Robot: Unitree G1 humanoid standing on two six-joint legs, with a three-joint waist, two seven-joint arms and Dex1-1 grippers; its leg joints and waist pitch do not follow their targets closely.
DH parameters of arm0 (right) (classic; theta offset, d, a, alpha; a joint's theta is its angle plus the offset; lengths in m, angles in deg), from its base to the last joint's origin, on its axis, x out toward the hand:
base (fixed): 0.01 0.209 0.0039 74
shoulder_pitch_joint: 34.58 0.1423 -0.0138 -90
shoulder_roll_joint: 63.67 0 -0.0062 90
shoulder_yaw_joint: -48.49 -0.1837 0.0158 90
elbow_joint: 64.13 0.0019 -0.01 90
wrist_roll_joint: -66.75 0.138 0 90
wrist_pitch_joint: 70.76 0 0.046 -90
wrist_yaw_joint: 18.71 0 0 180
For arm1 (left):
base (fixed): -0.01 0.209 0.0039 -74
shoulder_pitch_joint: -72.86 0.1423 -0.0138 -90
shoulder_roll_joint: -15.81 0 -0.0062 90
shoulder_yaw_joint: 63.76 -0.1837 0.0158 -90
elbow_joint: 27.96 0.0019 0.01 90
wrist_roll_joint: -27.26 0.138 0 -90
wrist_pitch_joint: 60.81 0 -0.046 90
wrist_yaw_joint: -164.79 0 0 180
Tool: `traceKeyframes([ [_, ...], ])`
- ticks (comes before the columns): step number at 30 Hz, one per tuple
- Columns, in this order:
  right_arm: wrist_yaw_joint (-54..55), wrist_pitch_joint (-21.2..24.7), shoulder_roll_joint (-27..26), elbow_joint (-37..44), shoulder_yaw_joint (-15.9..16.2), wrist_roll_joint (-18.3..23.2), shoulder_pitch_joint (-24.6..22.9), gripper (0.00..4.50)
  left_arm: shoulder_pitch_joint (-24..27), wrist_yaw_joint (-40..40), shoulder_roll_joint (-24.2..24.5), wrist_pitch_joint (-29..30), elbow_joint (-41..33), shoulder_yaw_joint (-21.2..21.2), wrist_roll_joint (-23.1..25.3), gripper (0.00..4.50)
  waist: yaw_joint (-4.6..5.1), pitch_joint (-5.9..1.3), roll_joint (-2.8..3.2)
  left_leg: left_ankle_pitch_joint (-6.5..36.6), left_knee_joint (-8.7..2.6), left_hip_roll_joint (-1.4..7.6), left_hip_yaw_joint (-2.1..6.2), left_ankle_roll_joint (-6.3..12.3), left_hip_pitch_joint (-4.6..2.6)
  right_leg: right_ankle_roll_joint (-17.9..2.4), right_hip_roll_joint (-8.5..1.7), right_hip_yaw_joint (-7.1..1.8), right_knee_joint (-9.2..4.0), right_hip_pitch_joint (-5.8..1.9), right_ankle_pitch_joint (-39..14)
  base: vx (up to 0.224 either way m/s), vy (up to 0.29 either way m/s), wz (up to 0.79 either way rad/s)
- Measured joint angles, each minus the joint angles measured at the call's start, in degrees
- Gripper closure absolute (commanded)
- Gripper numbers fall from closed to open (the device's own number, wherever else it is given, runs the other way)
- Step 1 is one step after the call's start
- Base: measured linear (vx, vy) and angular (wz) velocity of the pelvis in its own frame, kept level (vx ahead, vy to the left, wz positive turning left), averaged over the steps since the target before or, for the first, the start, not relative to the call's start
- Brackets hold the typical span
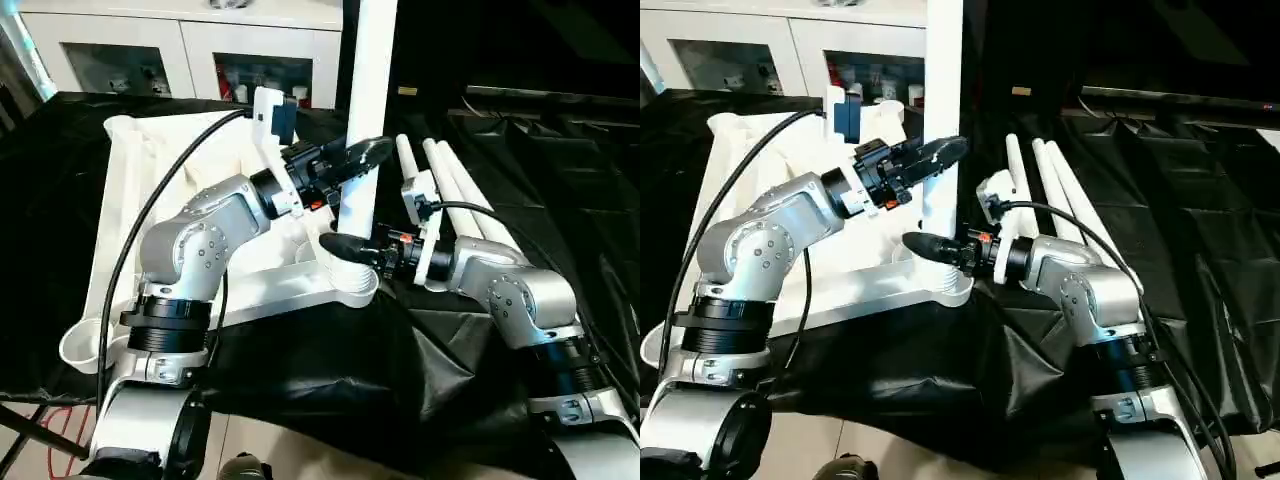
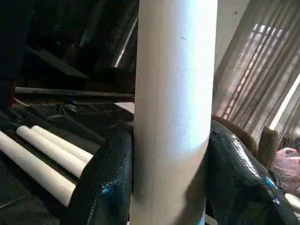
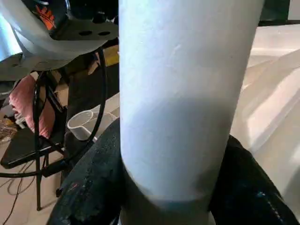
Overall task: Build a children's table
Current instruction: Insert table leg to table base
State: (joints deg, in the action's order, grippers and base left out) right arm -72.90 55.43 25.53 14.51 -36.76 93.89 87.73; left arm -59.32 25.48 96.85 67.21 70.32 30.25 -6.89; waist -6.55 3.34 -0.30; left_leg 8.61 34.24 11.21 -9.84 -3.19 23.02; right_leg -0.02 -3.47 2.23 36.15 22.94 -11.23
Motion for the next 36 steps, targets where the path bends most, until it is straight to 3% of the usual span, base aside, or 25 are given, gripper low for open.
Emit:
traceKeyframes([
  [9,-4.4,3.5,3.9,0.0,1.4,0.1,1.8,1.31,-0.1,2.9,1.5,-0.2,0.4,-1.0,0.0,2.66,-0.11,0.00,-0.01,0.0,0.00,0.00,0.00,0.00,0.01,0.0,0.00,0.00,-0.01,0.00,0.0,0.000,0.000,0.00],
  [16,-7.1,4.4,6.3,-0.7,2.5,0.0,3.6,1.31,-0.1,4.8,1.5,-0.2,0.4,-1.9,0.0,2.66,0.06,0.00,-0.01,0.0,0.00,0.00,0.00,0.00,0.00,0.0,0.00,0.00,0.00,0.00,0.0,0.000,0.000,0.00],
  [32,-8.8,5.1,5.7,-2.3,2.7,0.1,4.3,1.31,-0.1,6.9,1.6,-0.1,-0.4,-3.3,-0.1,2.66,-0.06,0.00,-0.01,0.0,0.04,0.00,0.00,0.01,0.01,0.0,0.00,0.00,0.00,-0.01,0.0,0.000,0.000,0.00],
  [36,-9.5,5.8,5.7,-2.3,2.8,0.3,4.3,1.65,-0.1,7.3,1.6,-0.1,-0.4,-3.5,-0.1,2.66,-0.05,0.00,-0.01,0.0,0.04,0.00,0.00,0.01,0.01,0.0,0.00,0.00,0.00,-0.01,0.0,0.000,0.000,0.00],
])
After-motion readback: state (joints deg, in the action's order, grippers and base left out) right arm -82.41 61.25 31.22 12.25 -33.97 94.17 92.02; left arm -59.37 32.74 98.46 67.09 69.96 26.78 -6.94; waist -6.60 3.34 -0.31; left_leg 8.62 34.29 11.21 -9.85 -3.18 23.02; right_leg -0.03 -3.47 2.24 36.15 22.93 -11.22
